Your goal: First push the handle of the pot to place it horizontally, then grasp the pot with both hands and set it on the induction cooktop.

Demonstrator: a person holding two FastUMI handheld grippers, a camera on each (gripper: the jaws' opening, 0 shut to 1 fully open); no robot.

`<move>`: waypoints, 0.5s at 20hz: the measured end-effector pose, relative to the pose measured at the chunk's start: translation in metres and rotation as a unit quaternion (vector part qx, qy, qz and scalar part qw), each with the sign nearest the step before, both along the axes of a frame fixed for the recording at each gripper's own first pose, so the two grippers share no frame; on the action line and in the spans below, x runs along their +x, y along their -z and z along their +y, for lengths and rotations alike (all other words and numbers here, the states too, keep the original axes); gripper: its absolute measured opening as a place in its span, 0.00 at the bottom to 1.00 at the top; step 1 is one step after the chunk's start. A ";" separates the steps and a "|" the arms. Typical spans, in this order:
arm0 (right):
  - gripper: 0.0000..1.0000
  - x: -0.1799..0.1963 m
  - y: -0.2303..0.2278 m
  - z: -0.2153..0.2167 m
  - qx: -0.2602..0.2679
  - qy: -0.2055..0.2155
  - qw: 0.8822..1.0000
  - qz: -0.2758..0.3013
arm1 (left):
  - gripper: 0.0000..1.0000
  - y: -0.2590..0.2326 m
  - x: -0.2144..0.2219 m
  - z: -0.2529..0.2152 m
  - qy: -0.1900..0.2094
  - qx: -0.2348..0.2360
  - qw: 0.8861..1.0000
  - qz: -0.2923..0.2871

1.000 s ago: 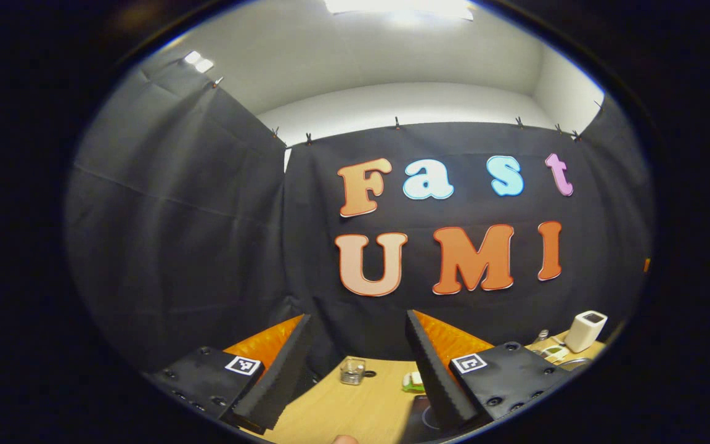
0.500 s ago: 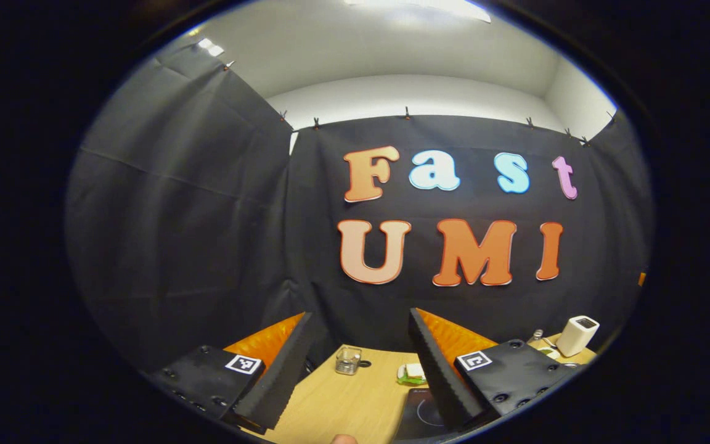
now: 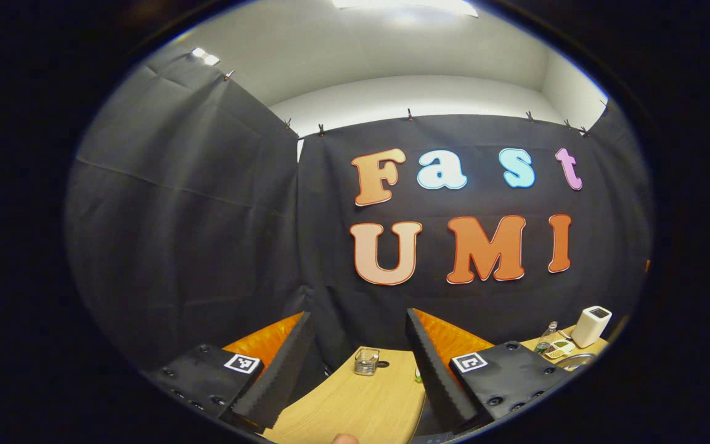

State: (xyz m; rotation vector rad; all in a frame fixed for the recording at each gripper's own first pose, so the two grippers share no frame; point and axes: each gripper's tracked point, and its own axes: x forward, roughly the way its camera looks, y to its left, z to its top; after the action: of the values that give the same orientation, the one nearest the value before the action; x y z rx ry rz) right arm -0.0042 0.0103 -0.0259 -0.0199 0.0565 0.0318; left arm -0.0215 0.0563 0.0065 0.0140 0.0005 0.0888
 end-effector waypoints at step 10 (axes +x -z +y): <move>0.51 -0.013 0.061 -0.002 -0.017 -0.018 0.999 0.046 | 0.99 0.016 -0.003 -0.054 0.055 0.010 0.998 0.010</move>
State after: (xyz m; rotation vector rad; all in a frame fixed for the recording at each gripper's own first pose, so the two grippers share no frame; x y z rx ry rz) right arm -0.0168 0.0086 -0.0871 -0.0542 0.1485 0.0682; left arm -0.0247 0.0022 -0.0096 0.0356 0.0182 -0.0218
